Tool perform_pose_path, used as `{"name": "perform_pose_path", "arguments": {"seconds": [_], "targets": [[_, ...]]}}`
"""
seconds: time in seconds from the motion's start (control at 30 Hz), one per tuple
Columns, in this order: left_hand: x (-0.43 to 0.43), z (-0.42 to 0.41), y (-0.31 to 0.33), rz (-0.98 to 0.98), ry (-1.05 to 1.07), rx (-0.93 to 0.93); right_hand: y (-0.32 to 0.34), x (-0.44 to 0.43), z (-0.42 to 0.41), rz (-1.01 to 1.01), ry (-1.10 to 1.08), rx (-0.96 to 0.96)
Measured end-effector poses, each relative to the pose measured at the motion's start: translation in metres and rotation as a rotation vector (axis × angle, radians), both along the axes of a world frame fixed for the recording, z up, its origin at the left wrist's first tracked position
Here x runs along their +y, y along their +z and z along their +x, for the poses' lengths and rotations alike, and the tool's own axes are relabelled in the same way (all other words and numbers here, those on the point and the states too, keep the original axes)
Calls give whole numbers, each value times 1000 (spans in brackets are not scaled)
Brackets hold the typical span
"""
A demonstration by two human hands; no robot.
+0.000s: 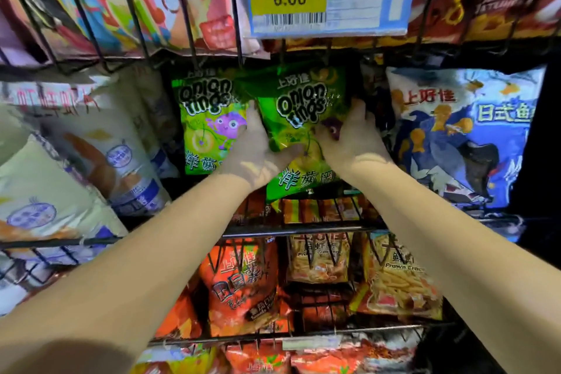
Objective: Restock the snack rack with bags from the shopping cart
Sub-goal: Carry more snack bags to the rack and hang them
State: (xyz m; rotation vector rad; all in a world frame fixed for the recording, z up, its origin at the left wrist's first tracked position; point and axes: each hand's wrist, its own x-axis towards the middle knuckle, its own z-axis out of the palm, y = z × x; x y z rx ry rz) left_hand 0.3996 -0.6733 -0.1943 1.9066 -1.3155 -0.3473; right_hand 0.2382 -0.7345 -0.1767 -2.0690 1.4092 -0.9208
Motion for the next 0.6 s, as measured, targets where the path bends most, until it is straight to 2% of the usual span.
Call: {"name": "perform_pose_path", "arguments": {"seconds": [0.17,0.37,0.6], "targets": [[-5,1,-4,-66,-84,56,-4,-9,-4,133,12,-36],[-3,-7,1,-139,-106,109,-10,-10,-7,90,-26,-68],[-15,0,0,-118,-185,147,-9,-3,-11,24,-70,-50]]}}
